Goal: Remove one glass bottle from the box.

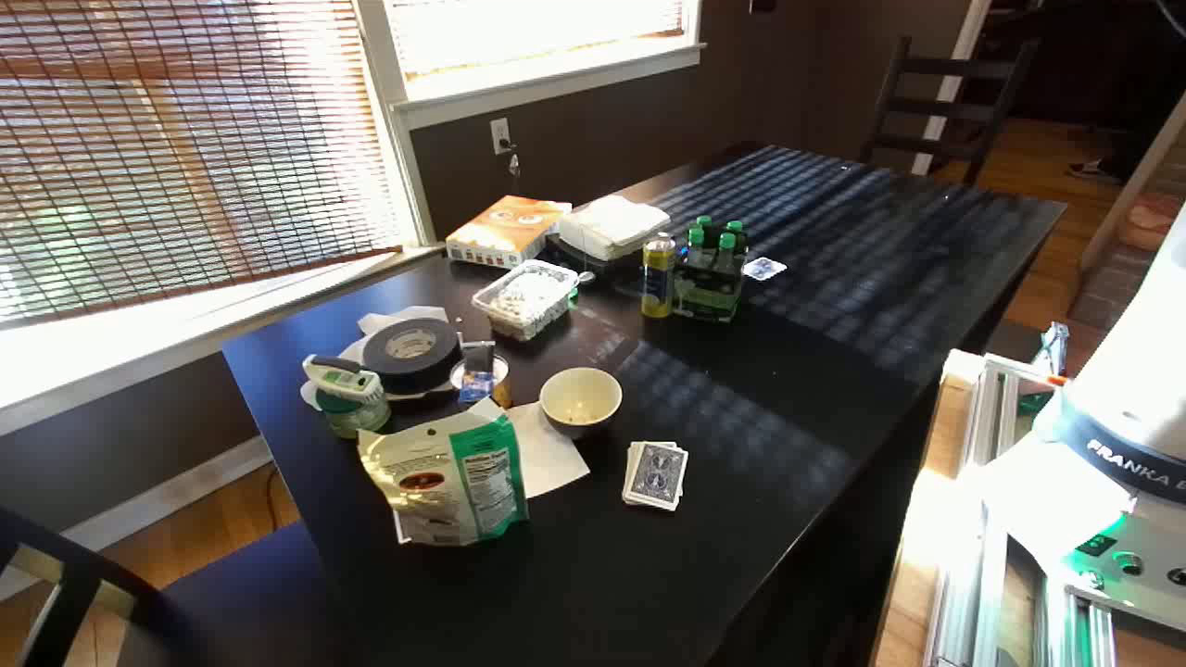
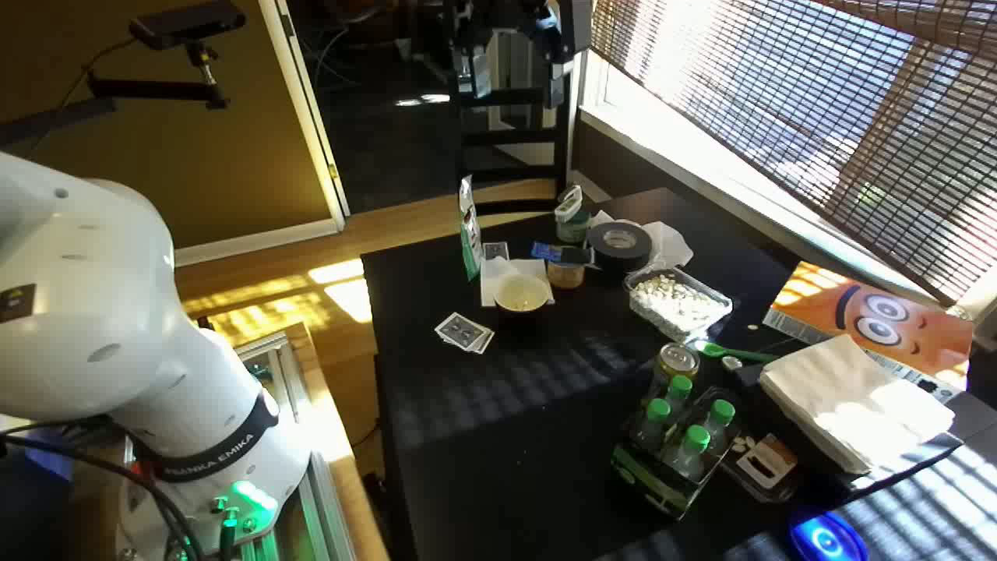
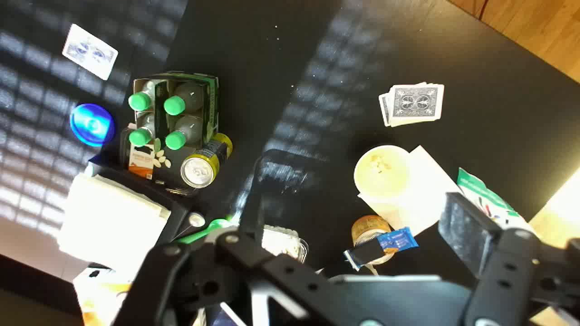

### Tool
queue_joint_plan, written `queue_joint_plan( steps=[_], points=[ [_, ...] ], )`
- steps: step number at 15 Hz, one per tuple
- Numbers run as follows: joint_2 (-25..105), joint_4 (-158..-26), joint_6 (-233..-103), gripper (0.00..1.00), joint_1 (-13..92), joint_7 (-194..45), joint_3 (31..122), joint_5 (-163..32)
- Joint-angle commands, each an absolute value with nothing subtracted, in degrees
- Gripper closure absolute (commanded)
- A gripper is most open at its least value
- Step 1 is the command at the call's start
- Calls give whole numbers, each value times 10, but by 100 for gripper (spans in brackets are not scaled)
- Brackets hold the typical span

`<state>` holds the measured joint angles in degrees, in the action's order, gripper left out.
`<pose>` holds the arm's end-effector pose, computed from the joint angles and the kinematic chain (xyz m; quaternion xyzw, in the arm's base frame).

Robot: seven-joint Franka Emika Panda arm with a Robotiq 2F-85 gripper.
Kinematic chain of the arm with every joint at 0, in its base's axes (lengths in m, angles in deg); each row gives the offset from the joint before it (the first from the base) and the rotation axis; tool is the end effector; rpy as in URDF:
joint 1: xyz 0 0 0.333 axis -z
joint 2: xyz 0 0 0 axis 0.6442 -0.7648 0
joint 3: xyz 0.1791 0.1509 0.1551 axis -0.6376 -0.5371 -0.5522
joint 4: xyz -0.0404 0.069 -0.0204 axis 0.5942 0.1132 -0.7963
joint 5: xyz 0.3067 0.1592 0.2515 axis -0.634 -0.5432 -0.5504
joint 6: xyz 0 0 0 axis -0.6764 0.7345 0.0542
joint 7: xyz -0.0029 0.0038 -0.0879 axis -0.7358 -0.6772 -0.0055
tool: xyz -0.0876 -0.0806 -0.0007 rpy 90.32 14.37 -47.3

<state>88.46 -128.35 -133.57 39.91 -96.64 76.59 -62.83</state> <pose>0.4415 -0.0410 0.5337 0.9896 0.1364 0.0247 0.0389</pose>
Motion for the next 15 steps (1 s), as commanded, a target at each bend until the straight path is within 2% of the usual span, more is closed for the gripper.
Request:
queue_joint_plan(
  steps=[1,9,15],
  points=[
    [884,-1282,-1334,0,394,-964,769,-626],
    [881,-1281,-1341,0,395,-953,769,-633],
    [748,-1262,-1439,0,431,-840,801,-678]
  ],
)
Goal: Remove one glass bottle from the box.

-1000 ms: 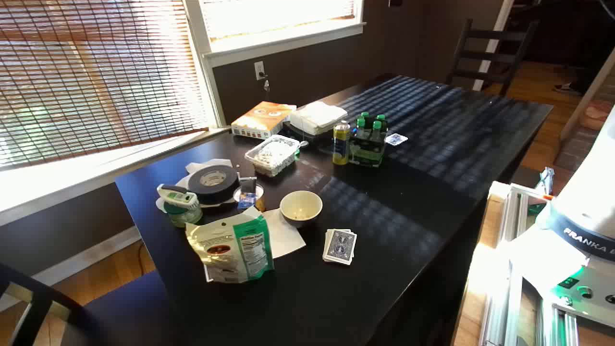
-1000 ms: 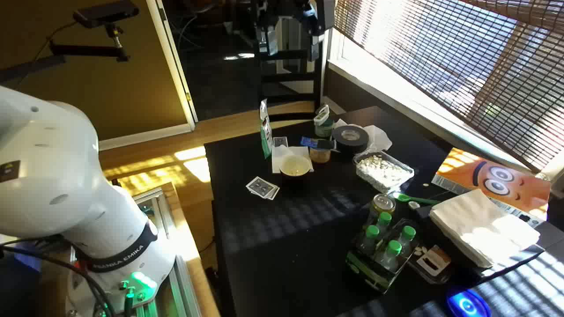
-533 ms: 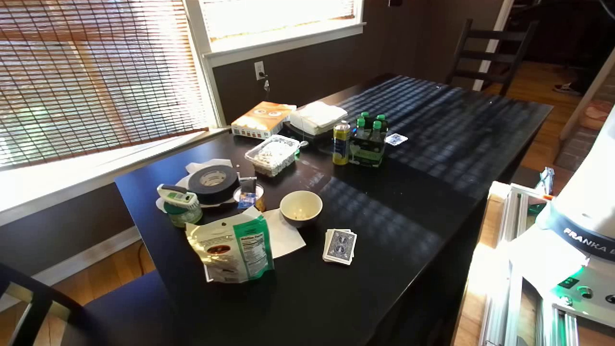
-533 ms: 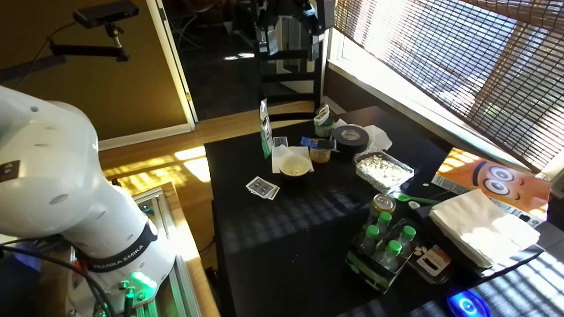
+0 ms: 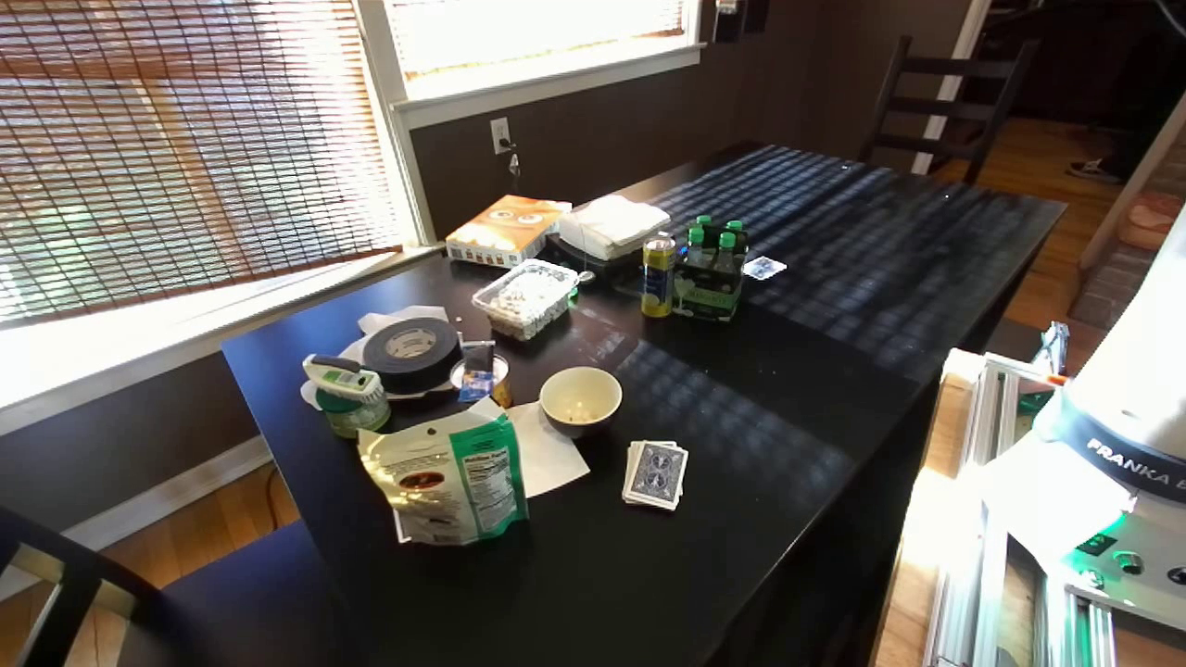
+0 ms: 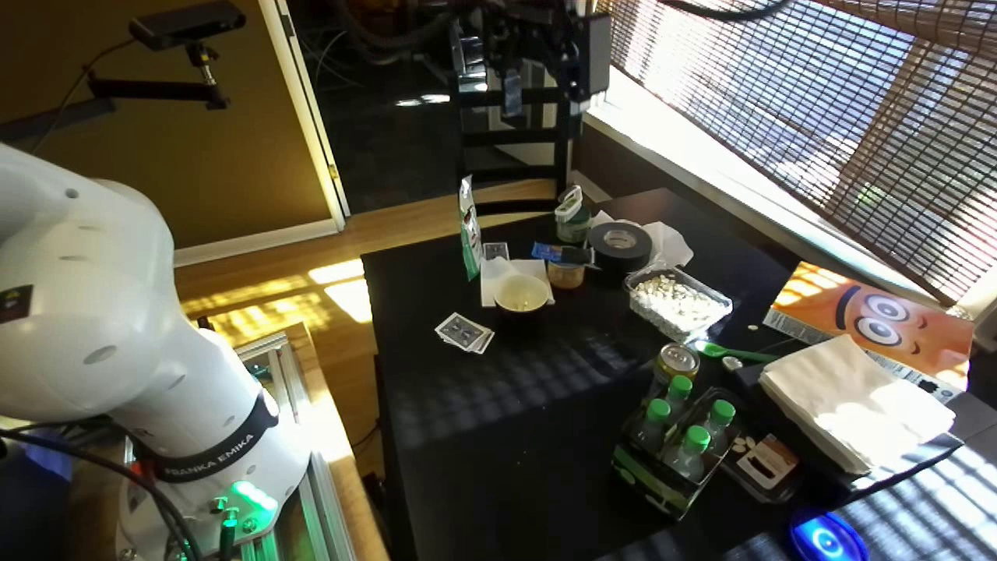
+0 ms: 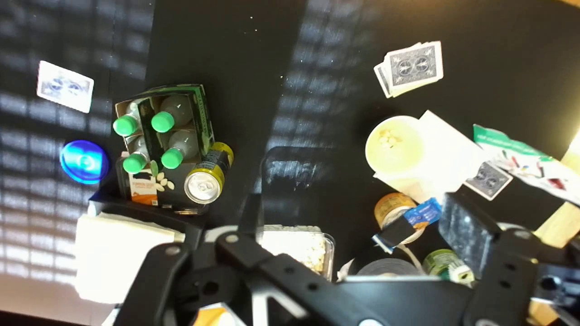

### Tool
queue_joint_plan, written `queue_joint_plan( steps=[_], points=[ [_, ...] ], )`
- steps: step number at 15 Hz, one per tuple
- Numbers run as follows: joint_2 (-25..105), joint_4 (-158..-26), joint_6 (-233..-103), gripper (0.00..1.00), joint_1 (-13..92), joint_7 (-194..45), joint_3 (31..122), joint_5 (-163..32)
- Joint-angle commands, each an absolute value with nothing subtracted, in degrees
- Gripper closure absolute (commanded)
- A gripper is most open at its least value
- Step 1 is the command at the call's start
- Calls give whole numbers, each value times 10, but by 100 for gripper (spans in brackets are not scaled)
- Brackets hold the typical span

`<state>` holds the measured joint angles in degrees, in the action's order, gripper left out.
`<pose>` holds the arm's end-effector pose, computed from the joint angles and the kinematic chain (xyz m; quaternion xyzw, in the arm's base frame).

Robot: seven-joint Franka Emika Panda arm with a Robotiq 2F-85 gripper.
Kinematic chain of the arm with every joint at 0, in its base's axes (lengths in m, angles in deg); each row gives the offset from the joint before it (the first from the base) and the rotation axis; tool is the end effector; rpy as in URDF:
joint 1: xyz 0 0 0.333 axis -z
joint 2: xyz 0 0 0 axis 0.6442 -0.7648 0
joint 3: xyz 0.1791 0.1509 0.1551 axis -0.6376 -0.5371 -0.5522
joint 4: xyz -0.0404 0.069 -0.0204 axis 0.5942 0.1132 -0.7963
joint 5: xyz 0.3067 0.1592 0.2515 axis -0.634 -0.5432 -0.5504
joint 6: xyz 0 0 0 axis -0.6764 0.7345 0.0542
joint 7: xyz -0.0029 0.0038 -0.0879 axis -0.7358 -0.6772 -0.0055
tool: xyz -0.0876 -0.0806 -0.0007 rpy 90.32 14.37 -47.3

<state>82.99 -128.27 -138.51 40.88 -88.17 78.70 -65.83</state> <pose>0.4667 -0.0621 0.4981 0.9990 0.0348 0.0264 0.0056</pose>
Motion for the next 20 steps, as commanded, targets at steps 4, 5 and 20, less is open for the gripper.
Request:
queue_joint_plan(
  steps=[4,5,20],
  points=[
    [664,-1251,-1506,0,472,-784,827,-672],
    [649,-1249,-1514,0,483,-771,834,-671],
    [549,-1268,-1613,0,541,-725,884,-792]
  ],
)
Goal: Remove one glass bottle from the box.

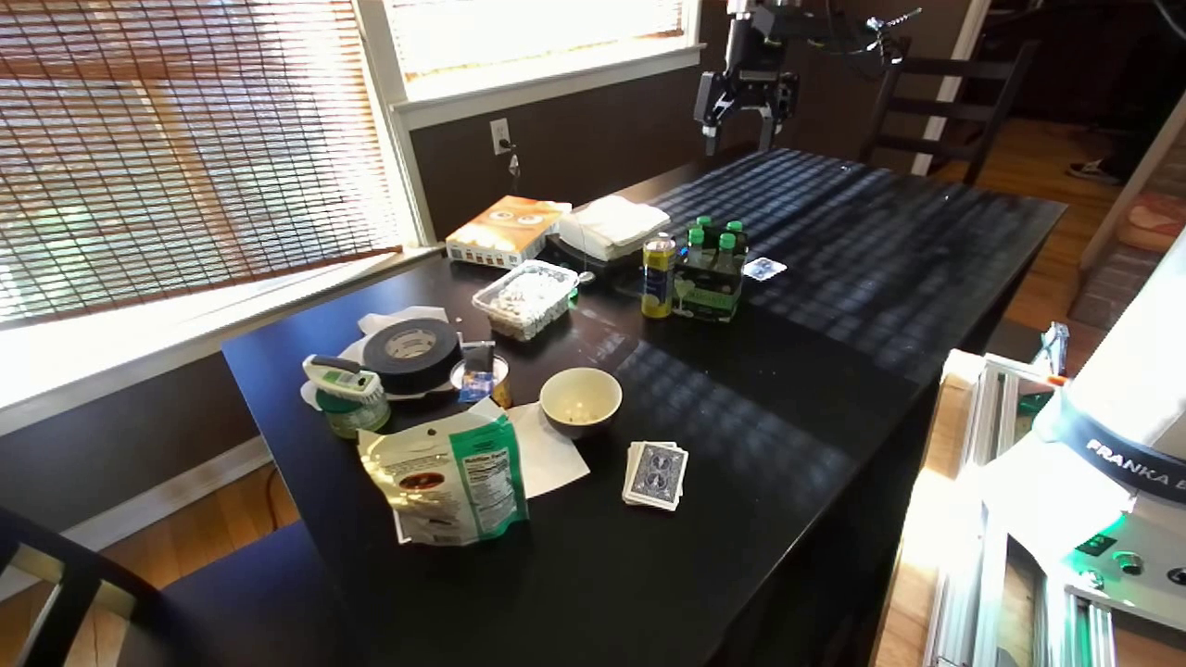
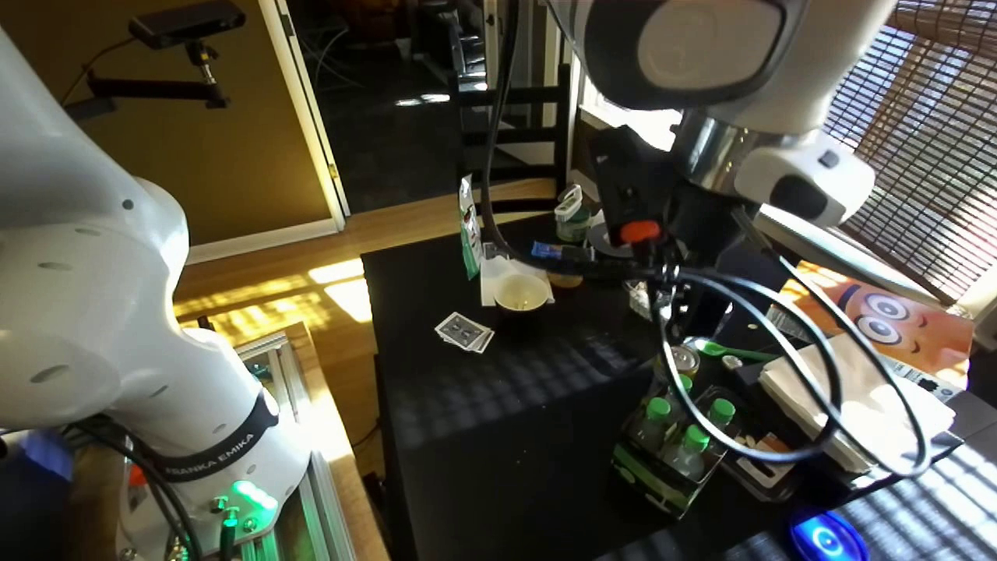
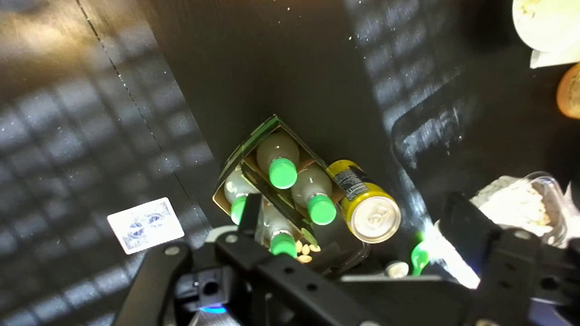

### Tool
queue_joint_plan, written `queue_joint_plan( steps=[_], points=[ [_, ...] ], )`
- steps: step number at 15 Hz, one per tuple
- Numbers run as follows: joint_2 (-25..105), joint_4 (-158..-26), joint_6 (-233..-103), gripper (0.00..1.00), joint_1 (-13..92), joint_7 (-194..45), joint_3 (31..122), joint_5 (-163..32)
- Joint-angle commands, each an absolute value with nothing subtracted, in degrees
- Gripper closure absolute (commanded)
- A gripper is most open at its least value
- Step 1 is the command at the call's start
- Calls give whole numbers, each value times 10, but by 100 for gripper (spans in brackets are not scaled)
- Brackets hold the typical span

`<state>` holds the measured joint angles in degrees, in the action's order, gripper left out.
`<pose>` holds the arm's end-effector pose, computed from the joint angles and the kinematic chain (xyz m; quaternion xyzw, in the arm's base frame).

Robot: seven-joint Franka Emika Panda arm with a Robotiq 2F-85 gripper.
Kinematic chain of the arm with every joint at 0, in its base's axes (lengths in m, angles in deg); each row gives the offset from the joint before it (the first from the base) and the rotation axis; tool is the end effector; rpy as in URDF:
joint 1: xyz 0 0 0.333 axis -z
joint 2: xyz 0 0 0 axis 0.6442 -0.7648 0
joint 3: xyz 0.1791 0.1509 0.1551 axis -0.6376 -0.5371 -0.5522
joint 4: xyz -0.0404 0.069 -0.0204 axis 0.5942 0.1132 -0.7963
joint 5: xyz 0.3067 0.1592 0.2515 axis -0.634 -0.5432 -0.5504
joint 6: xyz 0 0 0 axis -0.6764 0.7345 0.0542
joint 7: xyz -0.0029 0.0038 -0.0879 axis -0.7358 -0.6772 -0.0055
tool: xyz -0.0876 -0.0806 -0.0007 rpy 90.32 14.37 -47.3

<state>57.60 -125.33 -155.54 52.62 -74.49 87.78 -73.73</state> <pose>0.4921 -0.2511 0.3225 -0.9541 0.2962 0.0117 0.0417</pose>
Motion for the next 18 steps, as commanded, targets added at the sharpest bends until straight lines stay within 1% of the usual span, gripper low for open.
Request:
queue_joint_plan(
  steps=[1,3,5,6,10,15,18],
  points=[
    [540,-1276,-1641,0,545,-711,886,-800],
    [528,-1297,-1704,0,549,-669,888,-800],
    [520,-1307,-1731,0,548,-610,890,-777],
    [521,-1294,-1706,0,550,-656,888,-781],
    [514,-1300,-1721,0,549,-625,889,-781],
    [450,-1255,-1717,0,542,-544,895,-721],
    [425,-1235,-1725,0,540,-521,896,-728]
  ],
)
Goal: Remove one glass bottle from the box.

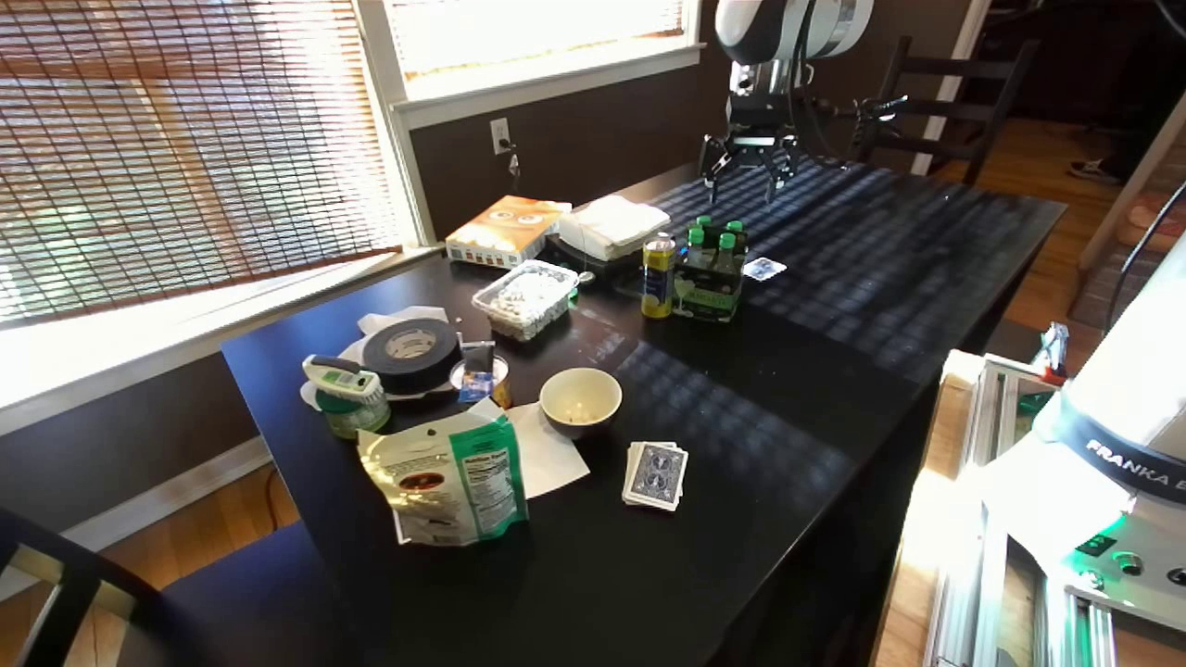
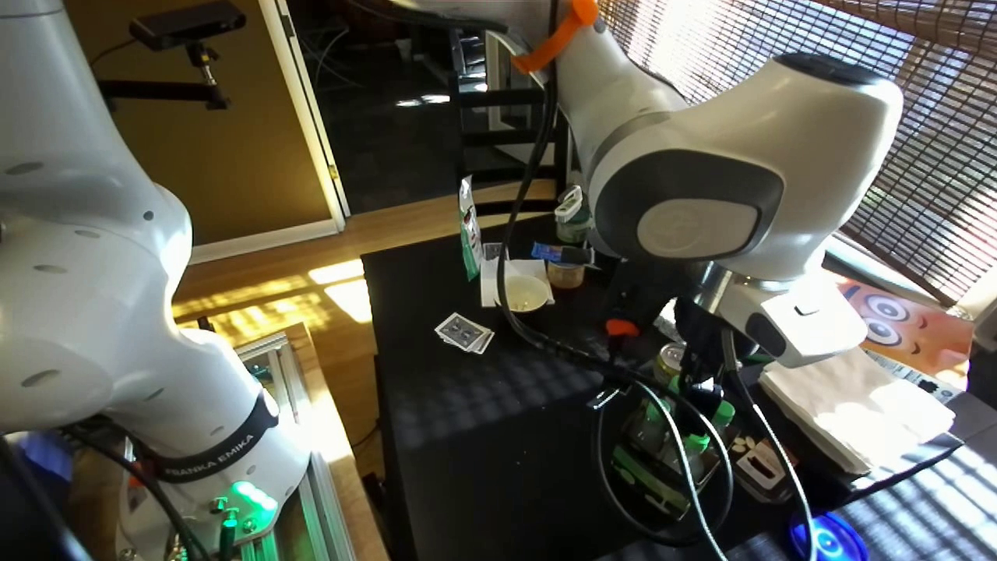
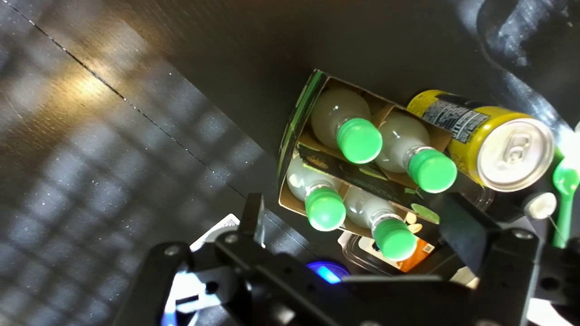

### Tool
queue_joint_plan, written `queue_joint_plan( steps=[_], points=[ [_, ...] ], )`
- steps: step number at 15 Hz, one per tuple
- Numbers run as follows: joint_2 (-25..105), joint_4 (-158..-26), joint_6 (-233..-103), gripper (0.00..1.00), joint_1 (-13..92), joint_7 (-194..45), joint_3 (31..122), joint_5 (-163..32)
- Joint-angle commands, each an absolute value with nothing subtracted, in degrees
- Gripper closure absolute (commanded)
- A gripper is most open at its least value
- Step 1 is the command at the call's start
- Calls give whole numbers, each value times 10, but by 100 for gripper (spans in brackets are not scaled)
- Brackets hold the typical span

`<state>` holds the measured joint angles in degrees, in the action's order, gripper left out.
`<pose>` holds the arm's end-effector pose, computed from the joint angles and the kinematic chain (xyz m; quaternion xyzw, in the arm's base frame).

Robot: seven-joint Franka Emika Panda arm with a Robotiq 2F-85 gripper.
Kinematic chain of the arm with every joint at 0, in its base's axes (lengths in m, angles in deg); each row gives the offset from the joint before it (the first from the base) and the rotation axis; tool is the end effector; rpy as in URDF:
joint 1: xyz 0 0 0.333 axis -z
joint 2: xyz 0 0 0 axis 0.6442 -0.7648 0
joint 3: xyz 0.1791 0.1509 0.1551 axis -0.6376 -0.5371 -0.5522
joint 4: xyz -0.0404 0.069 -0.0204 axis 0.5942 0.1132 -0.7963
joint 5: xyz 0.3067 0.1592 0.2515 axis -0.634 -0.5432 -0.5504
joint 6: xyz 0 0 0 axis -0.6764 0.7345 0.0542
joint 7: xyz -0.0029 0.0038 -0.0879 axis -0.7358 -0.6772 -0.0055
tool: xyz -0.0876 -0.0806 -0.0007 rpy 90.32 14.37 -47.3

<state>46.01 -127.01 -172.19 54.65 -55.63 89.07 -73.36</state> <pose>0.4848 -0.2918 0.2253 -0.8785 0.4776 -0.0144 0.0002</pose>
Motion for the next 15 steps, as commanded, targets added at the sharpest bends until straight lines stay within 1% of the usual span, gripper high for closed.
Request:
queue_joint_plan(
  steps=[1,8,11,12,15],
  points=[
    [418,-1228,-1724,0,540,-517,897,-732],
    [401,-1227,-1723,0,560,-531,907,-776],
    [393,-1237,-1747,0,562,-536,903,-792],
    [390,-1239,-1759,1,562,-537,901,-800],
    [378,-1240,-1792,14,561,-534,899,-813]
  ],
)
